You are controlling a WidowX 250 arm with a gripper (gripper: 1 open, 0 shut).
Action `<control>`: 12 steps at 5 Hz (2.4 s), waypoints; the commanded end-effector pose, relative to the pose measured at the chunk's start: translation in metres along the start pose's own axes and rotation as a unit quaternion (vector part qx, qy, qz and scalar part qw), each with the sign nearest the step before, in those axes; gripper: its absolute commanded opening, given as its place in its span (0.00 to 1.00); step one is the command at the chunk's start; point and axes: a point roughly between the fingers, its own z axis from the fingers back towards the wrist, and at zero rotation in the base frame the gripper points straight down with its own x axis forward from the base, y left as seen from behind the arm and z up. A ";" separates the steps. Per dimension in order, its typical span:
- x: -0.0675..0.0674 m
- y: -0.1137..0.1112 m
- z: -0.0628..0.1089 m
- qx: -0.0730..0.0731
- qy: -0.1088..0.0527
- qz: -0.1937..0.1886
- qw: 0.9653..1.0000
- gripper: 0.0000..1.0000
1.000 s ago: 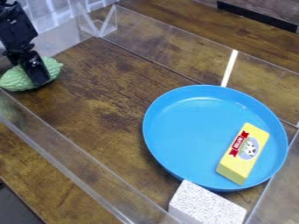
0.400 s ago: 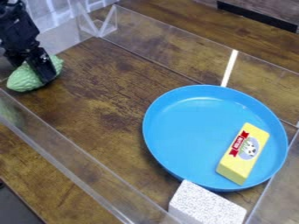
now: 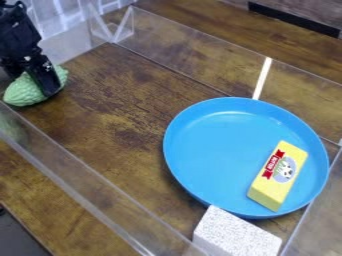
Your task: Put the green object in the blue tray
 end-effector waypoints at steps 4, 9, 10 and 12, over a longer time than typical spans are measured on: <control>0.009 -0.043 0.018 0.010 0.001 0.016 1.000 0.00; 0.054 -0.168 0.037 0.023 0.033 -0.106 0.994 0.00; 0.059 -0.214 0.045 0.022 0.035 -0.134 0.990 0.00; 0.060 -0.284 0.026 0.020 0.026 -0.137 0.990 0.00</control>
